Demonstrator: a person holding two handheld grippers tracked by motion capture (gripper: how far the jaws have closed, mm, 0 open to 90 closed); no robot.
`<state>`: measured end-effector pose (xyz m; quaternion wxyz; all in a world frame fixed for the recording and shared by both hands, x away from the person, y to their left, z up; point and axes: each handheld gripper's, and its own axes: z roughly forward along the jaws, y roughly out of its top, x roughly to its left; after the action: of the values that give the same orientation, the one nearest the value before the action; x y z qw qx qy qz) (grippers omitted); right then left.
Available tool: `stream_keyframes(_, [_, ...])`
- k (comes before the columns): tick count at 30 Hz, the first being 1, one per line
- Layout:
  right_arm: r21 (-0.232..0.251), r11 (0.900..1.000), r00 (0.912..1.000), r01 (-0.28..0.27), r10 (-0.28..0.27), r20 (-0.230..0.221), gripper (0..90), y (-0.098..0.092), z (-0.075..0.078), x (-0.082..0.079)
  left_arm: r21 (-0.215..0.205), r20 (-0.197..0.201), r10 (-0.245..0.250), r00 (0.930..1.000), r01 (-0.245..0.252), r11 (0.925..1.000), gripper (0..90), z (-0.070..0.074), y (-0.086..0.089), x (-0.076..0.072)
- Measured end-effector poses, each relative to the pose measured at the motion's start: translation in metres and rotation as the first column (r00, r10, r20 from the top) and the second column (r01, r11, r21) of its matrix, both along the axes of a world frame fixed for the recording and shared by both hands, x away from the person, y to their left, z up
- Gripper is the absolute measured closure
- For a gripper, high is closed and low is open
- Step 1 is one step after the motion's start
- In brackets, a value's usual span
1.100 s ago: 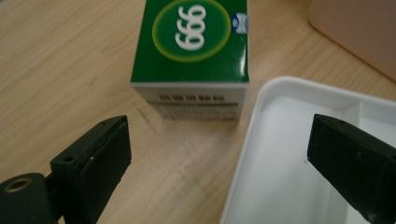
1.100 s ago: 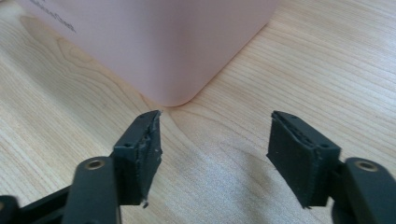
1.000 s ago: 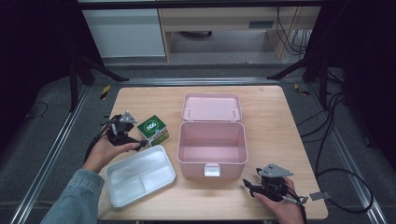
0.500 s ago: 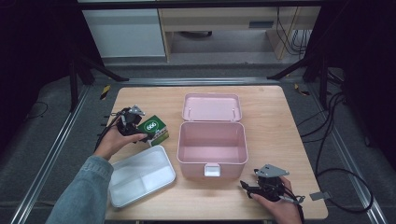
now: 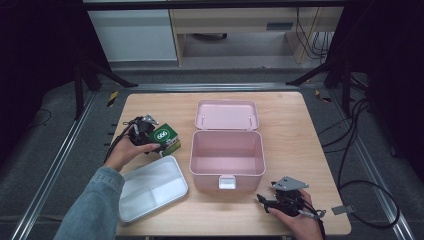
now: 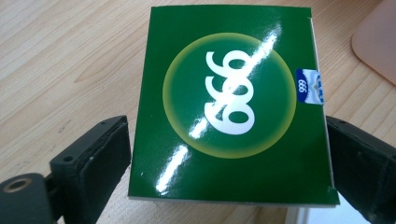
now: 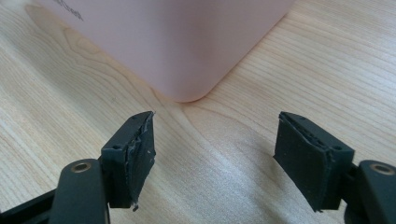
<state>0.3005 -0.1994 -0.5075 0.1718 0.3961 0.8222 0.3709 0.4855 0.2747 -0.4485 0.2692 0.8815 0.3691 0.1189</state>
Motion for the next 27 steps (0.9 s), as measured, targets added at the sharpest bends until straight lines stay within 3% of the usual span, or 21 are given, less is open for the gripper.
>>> stream_keyframes(5, [-0.003,1.0,1.0,0.003,-0.003,-0.002,28.9,-0.001,0.0,0.0,0.005,-0.018,-0.007,0.9998,0.007,1.0,12.6,-0.003,-0.002,0.002])
stream_keyframes(14, [0.0,1.0,1.0,0.002,-0.002,-0.001,29.3,-0.001,0.0,0.001,0.017,-0.007,-0.013,0.9999,0.013,0.9998,15.7,-0.002,-0.003,0.001])
stream_keyframes(21, [0.001,1.0,1.0,0.006,-0.006,-0.001,29.7,-0.001,0.0,0.0,-0.003,0.037,-0.018,0.9992,0.018,0.9998,16.5,0.005,-0.006,-0.002])
stream_keyframes(27, [0.0,1.0,0.9999,0.016,-0.016,0.006,29.9,-0.003,0.001,0.001,0.013,0.072,-0.048,0.9963,0.047,0.9988,16.7,0.019,-0.009,-0.008])
